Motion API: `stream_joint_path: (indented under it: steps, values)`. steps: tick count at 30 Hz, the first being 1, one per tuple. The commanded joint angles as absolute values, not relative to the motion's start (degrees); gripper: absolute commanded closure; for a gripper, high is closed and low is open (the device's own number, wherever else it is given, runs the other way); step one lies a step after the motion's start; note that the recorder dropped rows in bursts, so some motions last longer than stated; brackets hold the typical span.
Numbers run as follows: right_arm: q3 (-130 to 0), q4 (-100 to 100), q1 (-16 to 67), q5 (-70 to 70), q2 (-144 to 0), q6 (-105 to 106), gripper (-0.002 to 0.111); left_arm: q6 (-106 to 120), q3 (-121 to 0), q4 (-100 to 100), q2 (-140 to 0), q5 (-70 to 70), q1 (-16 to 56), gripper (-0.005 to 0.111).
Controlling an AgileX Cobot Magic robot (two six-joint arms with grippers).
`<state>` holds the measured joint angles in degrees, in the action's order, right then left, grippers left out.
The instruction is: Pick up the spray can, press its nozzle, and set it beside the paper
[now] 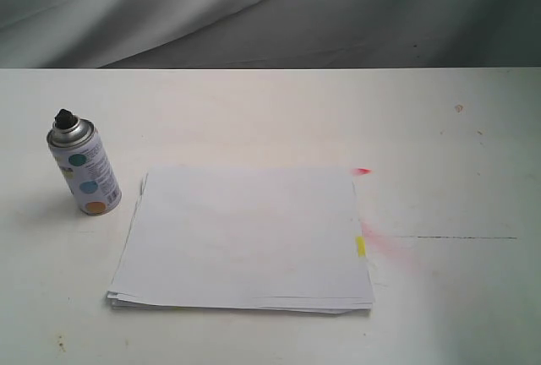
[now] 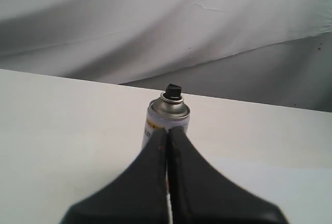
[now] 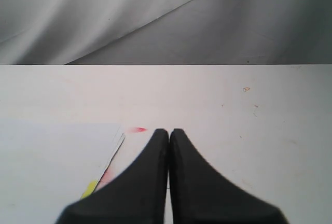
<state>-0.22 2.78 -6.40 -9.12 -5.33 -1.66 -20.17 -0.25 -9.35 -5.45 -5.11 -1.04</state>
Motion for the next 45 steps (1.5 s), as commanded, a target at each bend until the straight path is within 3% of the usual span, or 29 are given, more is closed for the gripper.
stream_joint_path:
  steps: [1,16,45]
  values:
    - [0.0,2.14,-6.77,-9.24,-5.1,-1.78,0.108,-17.81,0.0,-7.9,-4.66,-8.79,-0.73,0.107]
    - [0.0,2.14,-6.77,-9.24,-5.1,-1.78,0.108,-17.78,0.0,-7.61,0.0,-15.98,-0.73,0.107]
    - [0.0,2.14,-6.77,-9.24,-5.1,-1.78,0.108,-17.93,0.0,-8.04,0.0,-16.09,-0.73,0.107]
